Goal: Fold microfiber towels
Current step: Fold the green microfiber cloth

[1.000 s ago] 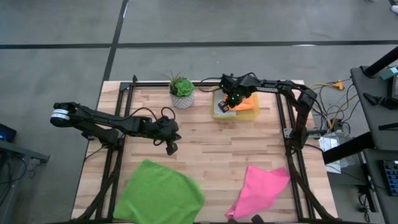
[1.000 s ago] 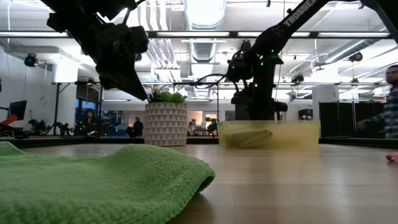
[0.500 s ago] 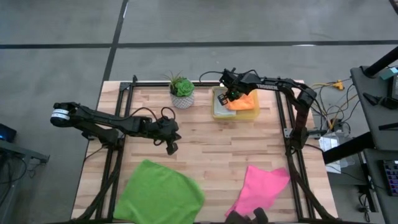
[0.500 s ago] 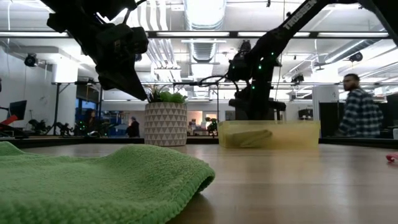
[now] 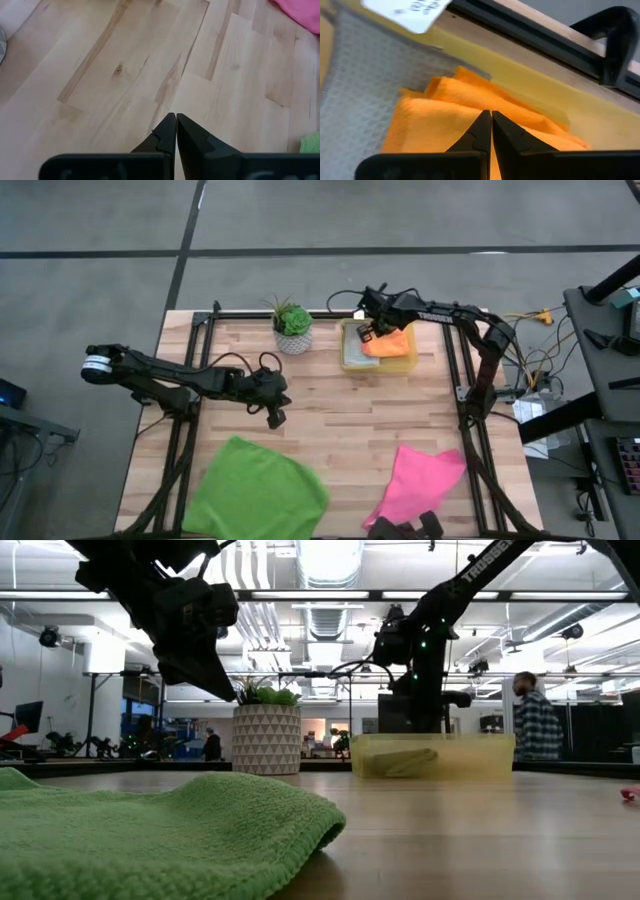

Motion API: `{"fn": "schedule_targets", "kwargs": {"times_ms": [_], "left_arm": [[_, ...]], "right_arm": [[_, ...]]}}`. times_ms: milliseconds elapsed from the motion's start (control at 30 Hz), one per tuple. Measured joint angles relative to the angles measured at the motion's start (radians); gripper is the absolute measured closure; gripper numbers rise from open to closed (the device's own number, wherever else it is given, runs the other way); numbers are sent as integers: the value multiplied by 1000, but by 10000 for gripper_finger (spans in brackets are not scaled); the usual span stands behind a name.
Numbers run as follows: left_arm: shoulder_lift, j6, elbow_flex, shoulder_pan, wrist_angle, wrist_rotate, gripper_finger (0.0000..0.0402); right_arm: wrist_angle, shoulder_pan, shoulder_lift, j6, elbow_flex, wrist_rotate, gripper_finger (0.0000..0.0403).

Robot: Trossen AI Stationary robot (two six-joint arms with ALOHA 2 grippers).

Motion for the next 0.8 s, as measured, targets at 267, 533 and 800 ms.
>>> {"fn": "schedule_targets", "kwargs": {"times_ms": [267, 533, 800], "left_arm": [[0, 40, 0, 0, -1, 1, 402], [14, 406, -1, -2, 73, 270, 402], [152, 539, 18, -3, -31, 619, 402]], "right_arm": [[-78, 96, -240, -155, -8, -49, 394], [-62, 369, -603, -40, -81, -234, 394], [-8, 729, -786, 312, -211, 52, 394]]}}
